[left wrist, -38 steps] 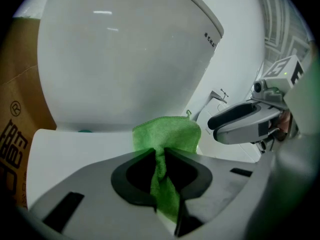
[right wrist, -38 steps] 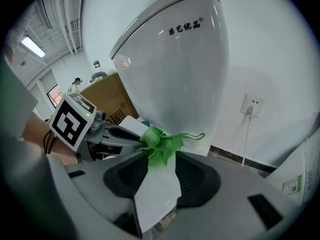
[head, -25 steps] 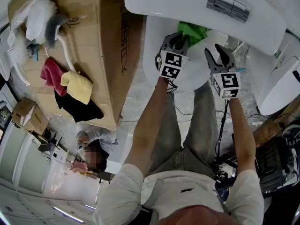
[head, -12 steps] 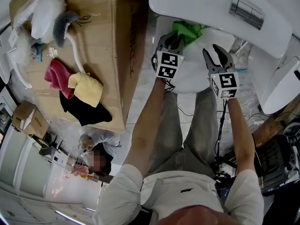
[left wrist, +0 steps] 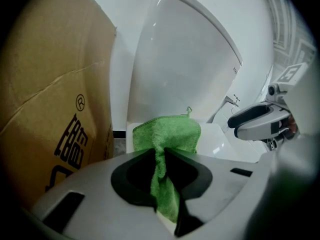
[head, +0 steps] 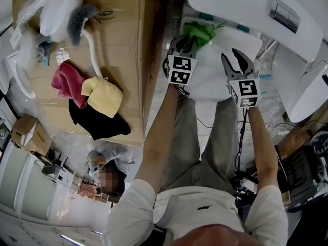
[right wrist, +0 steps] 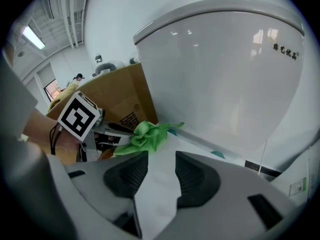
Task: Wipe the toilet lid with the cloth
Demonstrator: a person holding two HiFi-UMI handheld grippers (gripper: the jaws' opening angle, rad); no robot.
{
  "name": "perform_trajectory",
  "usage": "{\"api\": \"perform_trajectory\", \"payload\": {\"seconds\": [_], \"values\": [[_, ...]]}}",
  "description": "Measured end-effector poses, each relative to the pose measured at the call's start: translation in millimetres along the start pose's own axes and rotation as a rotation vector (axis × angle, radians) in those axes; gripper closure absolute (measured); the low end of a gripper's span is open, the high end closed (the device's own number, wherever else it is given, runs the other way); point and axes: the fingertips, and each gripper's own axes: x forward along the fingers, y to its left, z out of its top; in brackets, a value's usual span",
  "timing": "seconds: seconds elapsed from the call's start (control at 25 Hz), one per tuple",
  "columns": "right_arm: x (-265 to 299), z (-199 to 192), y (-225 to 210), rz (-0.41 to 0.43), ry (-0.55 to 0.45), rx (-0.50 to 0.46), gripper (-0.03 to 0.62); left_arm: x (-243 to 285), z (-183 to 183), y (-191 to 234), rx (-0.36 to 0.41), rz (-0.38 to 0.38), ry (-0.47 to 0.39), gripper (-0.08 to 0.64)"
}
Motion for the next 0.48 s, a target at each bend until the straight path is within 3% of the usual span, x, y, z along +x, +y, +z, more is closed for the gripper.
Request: {"api": "perform_trajectory", "payload": {"seconds": [0.2,0.48], "values": [[-1.8,-1.5,8.1,-0.018,0.005,0.004,0.411,-9.7,-10.0,10.2,-0.017,0.009,0.000,0.485],[-5.5,7.1,-19.4,-0.089,-0.029,0.086,0.411,-20.1,-23.6,17.4,-0.032,0.037,-0.003,0.485]]}}
